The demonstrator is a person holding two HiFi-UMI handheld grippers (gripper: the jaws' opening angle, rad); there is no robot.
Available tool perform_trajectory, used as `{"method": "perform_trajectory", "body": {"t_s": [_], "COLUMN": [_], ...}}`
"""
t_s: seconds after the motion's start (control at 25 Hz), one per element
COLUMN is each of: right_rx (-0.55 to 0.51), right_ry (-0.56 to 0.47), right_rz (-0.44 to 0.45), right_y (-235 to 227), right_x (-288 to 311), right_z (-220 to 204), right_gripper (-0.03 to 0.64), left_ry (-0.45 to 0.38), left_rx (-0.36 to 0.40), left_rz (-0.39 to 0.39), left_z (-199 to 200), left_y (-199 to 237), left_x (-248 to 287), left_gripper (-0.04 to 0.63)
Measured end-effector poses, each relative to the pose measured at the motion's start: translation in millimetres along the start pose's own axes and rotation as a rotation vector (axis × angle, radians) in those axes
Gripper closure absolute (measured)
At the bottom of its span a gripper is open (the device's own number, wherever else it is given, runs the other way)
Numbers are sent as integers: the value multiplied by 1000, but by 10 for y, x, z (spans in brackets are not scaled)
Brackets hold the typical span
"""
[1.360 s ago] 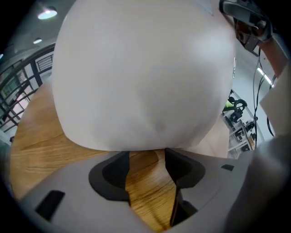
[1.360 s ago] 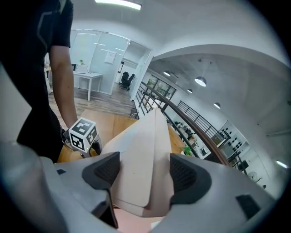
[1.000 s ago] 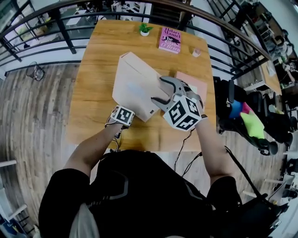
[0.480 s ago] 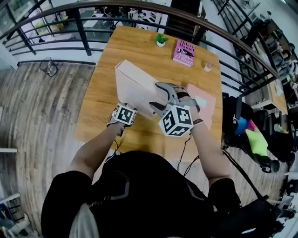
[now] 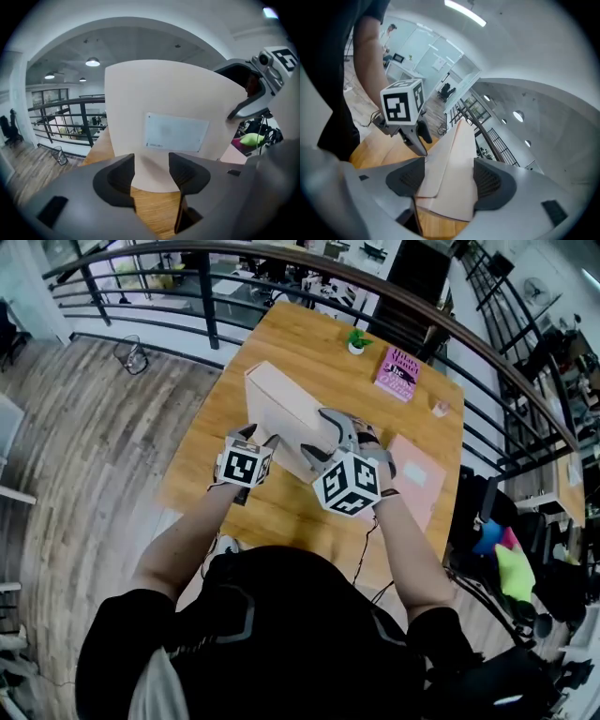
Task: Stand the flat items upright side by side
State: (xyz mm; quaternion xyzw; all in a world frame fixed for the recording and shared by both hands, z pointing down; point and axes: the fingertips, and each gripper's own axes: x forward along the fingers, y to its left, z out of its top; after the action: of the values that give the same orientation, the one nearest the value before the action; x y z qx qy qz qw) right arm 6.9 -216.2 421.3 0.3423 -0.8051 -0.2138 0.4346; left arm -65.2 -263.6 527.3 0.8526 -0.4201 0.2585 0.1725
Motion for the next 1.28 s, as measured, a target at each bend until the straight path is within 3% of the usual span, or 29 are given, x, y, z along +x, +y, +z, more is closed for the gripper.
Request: {"method": "perform_trajectory", "body": {"t_s": [0.12,0.44,0.72,1.04,1.28], "right_rx": [57,145,429,615,676], "right_ry": [-48,-137,-326,-355,-389], "right_rz": [-6,91,85,79,87], "right_y": [-31,-58,-221,-59,12], "right_x": [-22,-122,-350,-315,-125], "right_z": [48,54,80,-254,-359], "right_gripper": [292,281,214,199,199], "left_ry": [3,-55,-96,-234,-248], "left_rx": [43,-71,-146,-261,-280], "left_rz": [13,44,81,150,211], "left_z": [-16,-47,-57,-15,-72], "left_y": [6,-67,-22,21,79], "left_x": [-114,-476,-783,-1247,-1487], "left_gripper": [348,348,350,350,350]}}
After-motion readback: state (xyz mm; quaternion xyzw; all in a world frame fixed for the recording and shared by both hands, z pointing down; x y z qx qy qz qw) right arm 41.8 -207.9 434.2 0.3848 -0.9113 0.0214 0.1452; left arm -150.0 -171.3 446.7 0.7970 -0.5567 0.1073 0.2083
